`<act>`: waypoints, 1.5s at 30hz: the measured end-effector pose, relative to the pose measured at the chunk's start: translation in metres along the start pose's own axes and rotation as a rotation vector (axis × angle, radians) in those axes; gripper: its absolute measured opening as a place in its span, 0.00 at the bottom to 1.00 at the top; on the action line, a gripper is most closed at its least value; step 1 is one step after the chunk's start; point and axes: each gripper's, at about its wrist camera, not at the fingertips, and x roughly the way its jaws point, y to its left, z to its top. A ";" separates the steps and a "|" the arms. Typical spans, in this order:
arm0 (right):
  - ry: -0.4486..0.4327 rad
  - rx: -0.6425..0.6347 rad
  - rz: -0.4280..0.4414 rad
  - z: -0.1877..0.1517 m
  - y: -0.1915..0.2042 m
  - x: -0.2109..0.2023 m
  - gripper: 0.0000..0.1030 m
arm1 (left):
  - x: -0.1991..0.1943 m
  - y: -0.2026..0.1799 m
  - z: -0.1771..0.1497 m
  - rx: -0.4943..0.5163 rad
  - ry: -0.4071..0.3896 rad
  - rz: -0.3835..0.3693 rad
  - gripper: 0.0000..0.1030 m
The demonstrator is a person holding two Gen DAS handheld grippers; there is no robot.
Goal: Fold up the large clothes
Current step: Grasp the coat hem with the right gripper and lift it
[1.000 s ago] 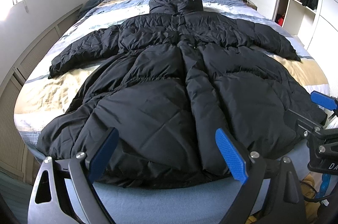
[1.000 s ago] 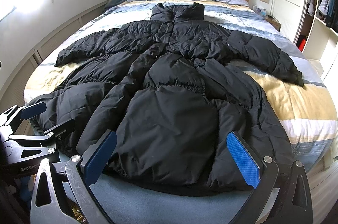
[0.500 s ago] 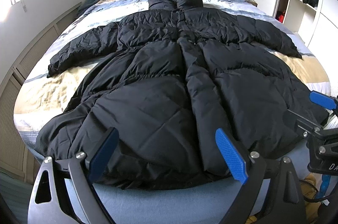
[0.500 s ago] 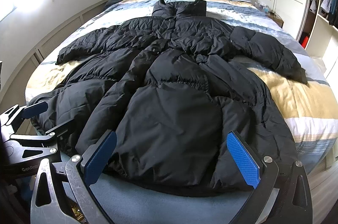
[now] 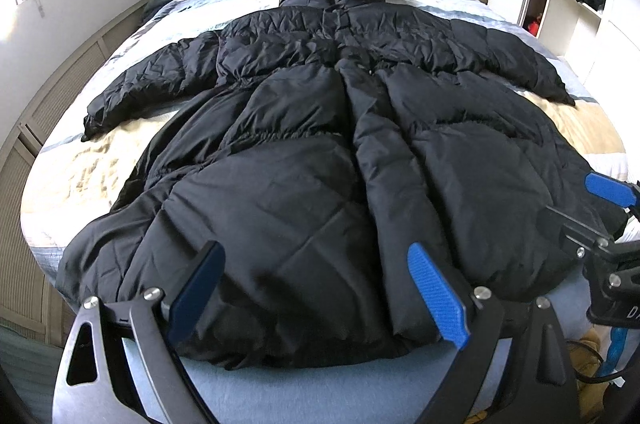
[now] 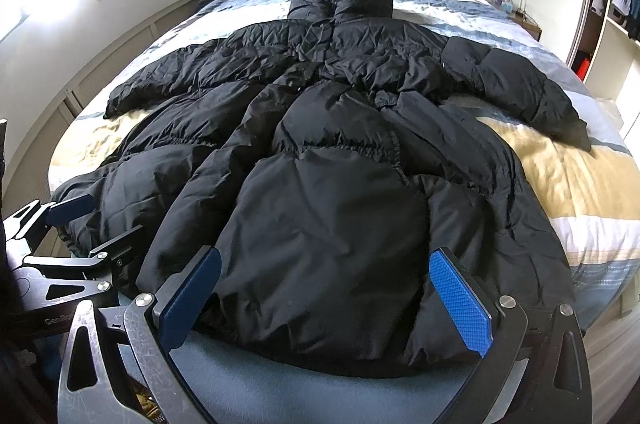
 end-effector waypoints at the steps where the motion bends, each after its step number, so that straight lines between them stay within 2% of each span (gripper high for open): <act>1: 0.001 0.001 0.000 0.001 0.000 0.001 0.99 | 0.001 0.000 0.000 0.001 0.001 0.000 0.91; 7: 0.007 0.002 0.005 0.010 -0.004 0.002 0.99 | 0.002 0.003 0.011 0.012 -0.006 0.010 0.91; 12: -0.046 0.004 -0.005 0.034 -0.013 -0.012 0.99 | -0.010 0.017 0.041 0.004 -0.073 0.040 0.91; 18: -0.191 -0.007 -0.023 0.090 -0.027 -0.048 0.99 | -0.039 0.043 0.099 -0.016 -0.226 0.057 0.91; 22: -0.325 -0.002 -0.040 0.133 -0.039 -0.076 0.99 | -0.053 0.057 0.137 -0.008 -0.318 0.110 0.91; 25: -0.396 0.000 -0.055 0.162 -0.048 -0.089 0.99 | -0.056 0.069 0.166 -0.002 -0.347 0.153 0.91; 30: -0.478 0.060 -0.086 0.202 -0.073 -0.093 0.99 | -0.051 0.094 0.212 -0.063 -0.363 0.211 0.91; 35: -0.479 0.145 -0.110 0.224 -0.103 -0.069 0.99 | -0.034 0.110 0.245 -0.117 -0.387 0.249 0.91; 41: -0.395 0.286 -0.129 0.233 -0.152 -0.008 0.99 | 0.016 0.121 0.270 -0.160 -0.305 0.249 0.91; 45: -0.322 0.373 -0.146 0.222 -0.187 0.036 0.99 | 0.050 0.123 0.268 -0.173 -0.238 0.225 0.91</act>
